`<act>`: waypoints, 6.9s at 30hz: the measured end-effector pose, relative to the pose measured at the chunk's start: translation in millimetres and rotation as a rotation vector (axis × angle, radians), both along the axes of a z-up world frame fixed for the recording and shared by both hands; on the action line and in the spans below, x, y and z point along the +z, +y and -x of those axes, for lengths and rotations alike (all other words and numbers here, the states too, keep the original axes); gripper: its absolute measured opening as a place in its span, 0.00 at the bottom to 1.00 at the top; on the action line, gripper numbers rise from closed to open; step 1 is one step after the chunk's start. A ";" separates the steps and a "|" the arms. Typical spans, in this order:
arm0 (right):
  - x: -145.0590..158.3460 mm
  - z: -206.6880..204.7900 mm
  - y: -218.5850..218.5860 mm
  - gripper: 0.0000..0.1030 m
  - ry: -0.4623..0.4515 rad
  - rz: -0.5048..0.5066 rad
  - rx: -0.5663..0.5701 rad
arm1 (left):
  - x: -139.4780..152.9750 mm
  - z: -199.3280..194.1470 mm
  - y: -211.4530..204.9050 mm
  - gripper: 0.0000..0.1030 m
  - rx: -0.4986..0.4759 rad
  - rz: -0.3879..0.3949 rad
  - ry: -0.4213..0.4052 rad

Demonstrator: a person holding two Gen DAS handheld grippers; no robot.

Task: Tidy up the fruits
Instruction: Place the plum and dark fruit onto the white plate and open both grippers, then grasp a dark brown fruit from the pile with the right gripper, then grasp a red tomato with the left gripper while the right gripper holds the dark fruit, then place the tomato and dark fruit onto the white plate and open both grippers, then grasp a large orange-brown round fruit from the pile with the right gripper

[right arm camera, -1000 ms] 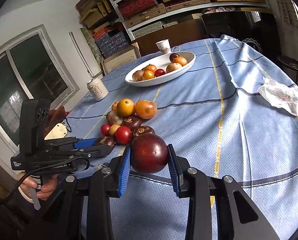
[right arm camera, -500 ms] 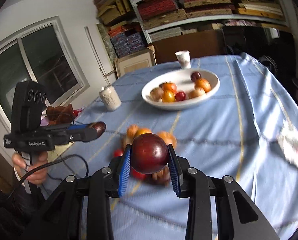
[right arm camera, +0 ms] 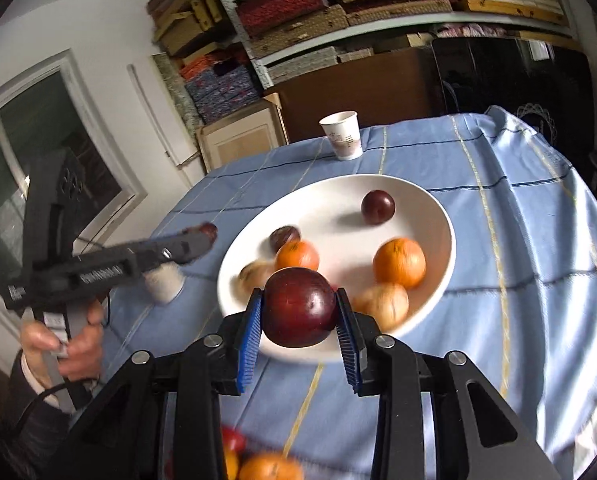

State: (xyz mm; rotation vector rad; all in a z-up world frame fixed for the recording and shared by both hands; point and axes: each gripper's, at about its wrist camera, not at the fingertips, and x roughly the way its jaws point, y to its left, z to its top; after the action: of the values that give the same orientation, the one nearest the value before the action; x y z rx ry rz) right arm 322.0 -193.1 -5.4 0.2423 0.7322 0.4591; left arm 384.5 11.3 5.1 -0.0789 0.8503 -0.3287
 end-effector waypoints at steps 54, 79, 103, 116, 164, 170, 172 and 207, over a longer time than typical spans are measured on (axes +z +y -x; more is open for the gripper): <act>-56.2 189.3 17.1 0.72 -0.002 0.268 0.247 | -69.2 194.9 39.6 0.95 0.074 0.026 0.006; -61.7 186.1 24.9 0.40 0.019 0.367 0.207 | -72.6 194.0 38.3 0.95 0.070 0.017 0.030; -54.7 187.6 -18.8 0.40 0.005 0.116 0.118 | -73.6 209.8 -14.4 0.46 -0.164 -0.005 0.040; -55.4 189.2 -15.3 0.41 0.008 0.117 0.128 | -83.3 197.3 -21.6 0.34 -0.179 -0.020 0.110; -25.6 -9.2 4.2 0.46 -0.051 0.047 0.008 | -23.6 -0.1 -30.3 0.75 0.029 -0.026 0.034; -10.7 13.3 -13.5 0.59 -0.062 -0.006 0.065 | -7.6 36.1 -3.3 0.94 0.101 0.056 -0.046; -10.9 21.8 -12.5 0.60 -0.060 0.018 0.087 | -10.0 53.8 8.5 0.95 0.144 0.032 -0.071; -66.5 82.8 2.5 0.57 0.177 0.076 0.458 | -57.5 147.3 37.3 0.95 0.132 0.012 -0.018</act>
State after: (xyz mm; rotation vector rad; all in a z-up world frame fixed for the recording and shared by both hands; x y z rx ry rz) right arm 239.2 -190.6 -72.0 0.0403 0.9815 0.8498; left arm 237.2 48.6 -52.4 -0.1423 0.8209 -0.2105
